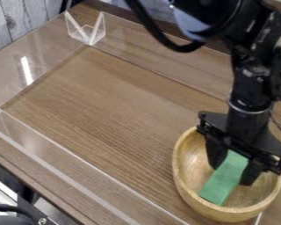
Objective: Move green object from inside the wooden bowl to the table next to it
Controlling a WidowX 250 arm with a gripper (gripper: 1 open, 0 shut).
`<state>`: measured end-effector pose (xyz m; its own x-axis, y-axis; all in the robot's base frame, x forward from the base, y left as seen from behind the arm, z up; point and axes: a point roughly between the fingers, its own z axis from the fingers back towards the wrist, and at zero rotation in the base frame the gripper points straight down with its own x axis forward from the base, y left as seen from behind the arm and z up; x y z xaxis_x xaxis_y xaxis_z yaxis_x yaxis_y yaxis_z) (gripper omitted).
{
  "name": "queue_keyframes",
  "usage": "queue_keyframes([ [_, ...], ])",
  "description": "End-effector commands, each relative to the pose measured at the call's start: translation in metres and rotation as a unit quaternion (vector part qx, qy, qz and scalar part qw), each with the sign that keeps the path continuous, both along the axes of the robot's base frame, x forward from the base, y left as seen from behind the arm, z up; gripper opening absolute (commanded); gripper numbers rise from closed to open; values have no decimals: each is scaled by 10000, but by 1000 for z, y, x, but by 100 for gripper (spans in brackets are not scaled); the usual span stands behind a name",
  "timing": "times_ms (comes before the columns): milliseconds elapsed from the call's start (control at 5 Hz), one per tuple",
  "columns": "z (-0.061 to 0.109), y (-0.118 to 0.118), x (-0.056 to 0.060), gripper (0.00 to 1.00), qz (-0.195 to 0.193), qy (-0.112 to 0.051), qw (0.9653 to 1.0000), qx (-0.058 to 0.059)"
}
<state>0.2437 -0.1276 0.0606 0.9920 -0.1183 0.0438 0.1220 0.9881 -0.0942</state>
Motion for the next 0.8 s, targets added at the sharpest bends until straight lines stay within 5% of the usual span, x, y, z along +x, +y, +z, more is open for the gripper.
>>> queue_keyframes([
  [0,15,-7,8,100,-60,-182,9998,-88],
  [400,3,-11,8,100,111,-46,9999,-78],
  [600,-8,-6,17,100,124,-3,9999,-70],
])
